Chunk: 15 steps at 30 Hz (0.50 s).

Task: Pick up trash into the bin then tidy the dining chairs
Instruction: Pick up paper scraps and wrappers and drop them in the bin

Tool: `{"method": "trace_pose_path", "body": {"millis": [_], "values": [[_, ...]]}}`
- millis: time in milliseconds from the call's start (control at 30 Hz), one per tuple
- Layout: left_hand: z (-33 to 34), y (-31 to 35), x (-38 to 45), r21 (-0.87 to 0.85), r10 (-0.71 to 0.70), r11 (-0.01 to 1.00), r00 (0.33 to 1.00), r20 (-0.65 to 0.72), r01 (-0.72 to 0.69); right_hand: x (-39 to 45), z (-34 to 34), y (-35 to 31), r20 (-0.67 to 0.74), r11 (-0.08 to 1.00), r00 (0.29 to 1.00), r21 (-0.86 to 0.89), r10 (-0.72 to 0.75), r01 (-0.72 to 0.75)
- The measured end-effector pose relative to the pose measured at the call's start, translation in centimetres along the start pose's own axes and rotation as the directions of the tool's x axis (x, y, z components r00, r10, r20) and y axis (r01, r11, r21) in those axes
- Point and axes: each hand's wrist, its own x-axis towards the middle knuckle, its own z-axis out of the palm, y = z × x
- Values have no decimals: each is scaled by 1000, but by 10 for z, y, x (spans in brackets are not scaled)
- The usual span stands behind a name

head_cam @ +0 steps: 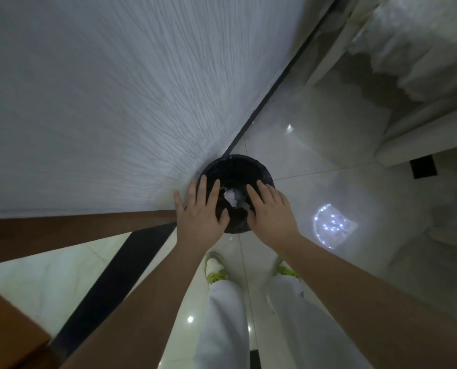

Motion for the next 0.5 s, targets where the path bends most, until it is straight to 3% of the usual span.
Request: {"method": "trace_pose_path", "body": {"millis": [300, 500], "values": [[-146, 7, -71, 55, -21, 998, 1000, -2, 21, -69, -140, -47, -19, 994, 999, -102, -46, 44], [-284, 19, -123, 83, -7, 996, 989, -145, 19, -123, -255, -70, -67, 988, 991, -104, -118, 111]]}}
